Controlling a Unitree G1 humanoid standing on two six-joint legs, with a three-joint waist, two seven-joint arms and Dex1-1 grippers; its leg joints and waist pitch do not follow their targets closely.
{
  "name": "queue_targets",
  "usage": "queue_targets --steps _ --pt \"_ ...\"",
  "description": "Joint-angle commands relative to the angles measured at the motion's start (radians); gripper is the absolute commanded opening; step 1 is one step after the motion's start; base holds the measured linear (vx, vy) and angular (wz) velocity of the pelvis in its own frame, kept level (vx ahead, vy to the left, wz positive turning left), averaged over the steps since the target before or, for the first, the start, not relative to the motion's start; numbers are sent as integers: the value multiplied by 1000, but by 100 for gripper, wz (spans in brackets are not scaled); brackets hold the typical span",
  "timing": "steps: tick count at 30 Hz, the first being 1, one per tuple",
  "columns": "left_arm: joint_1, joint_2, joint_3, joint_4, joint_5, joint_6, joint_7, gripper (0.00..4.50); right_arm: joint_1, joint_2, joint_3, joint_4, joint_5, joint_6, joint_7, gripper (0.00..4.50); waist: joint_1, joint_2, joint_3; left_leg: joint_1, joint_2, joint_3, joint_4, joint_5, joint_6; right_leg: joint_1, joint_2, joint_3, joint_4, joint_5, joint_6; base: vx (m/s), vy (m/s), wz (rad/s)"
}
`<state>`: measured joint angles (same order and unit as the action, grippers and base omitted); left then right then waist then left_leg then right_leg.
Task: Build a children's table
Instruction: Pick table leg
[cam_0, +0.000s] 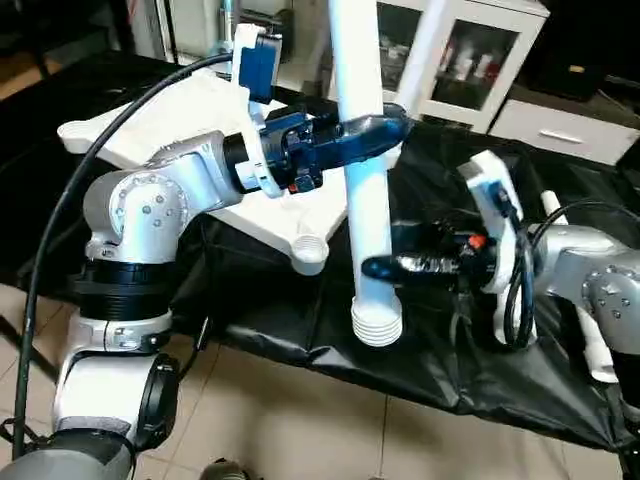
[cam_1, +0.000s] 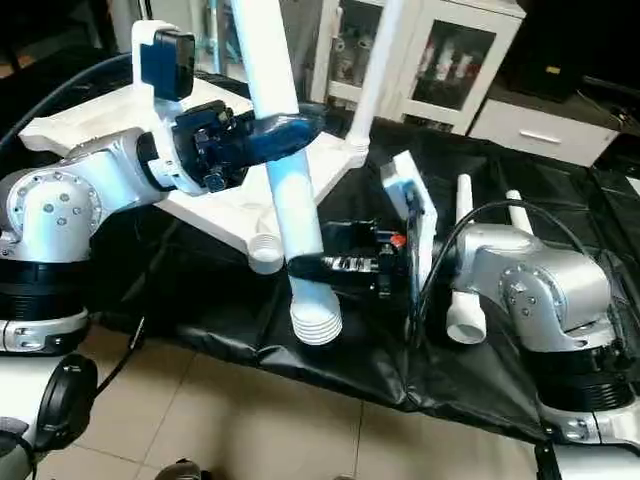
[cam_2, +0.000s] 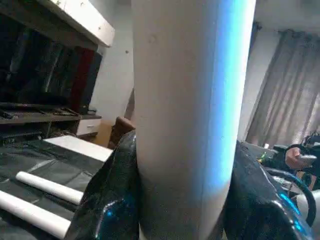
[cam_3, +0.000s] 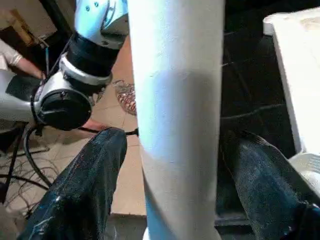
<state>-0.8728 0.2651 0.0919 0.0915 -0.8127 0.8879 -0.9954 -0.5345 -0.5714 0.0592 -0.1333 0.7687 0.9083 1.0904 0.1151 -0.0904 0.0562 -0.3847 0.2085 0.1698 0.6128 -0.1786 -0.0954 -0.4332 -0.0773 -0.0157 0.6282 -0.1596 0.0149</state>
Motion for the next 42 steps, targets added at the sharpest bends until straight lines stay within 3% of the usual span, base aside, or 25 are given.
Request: queue_targets --steps 1,13,15,17,20,23,25,30,42 --pt "-28 -5 -13 -15 -14 -9 -6 174 -15 -14 10 3 -18 -10 8 339 1 7 -72 16 3 10 -70 -164 -29 62 -33 12 -65 -191 -186 0 0 0" --pt "-35 -7 -48 -6 13 -19 -22 174 -21 -28 77 2 -66 -47 48 339 1 7 -74 15 3 10 -68 -148 -24 64 -32 12 -62 -167 -187 0 0 0" --pt "-37 -8 -52 -7 14 -18 -24 174 -23 -28 83 4 -73 -50 50 303 1 7 -73 15 3 10 -69 -148 -25 64 -32 13 -62 -167 -189 0 0 0" --pt "-40 -9 -61 -5 17 -21 -26 174 -25 -26 96 10 -87 -59 56 303 0 8 -73 15 4 10 -69 -156 -27 63 -32 12 -63 -176 -188 0 0 0" --pt "-42 -8 -69 -2 22 -26 -28 174 -28 -24 111 16 -103 -68 58 263 0 9 -74 16 4 9 -69 -156 -24 63 -33 13 -62 -174 -190 0 0 0" --pt "-44 -8 -72 1 22 -28 -28 174 -30 -26 122 20 -114 -77 62 254 0 9 -75 15 3 10 -68 -151 -26 64 -32 12 -61 -162 -193 0 0 0" --pt "-46 -7 -73 4 24 -30 -31 174 -30 -28 133 24 -128 -86 69 220 0 9 -75 15 3 10 -68 -149 -24 64 -32 13 -61 -155 -195 0 0 0" --pt "-48 -3 -79 10 29 -36 -38 174 -25 -30 144 19 -135 -94 75 191 0 9 -75 15 3 10 -67 -147 -20 65 -31 13 -59 -145 -200 0 0 0" --pt "-51 -1 -81 13 48 -31 -4 174 -25 -21 144 28 -153 -111 76 186 1 13 -76 16 3 9 -67 -151 -18 66 -31 12 -58 -135 -210 0 0 0"
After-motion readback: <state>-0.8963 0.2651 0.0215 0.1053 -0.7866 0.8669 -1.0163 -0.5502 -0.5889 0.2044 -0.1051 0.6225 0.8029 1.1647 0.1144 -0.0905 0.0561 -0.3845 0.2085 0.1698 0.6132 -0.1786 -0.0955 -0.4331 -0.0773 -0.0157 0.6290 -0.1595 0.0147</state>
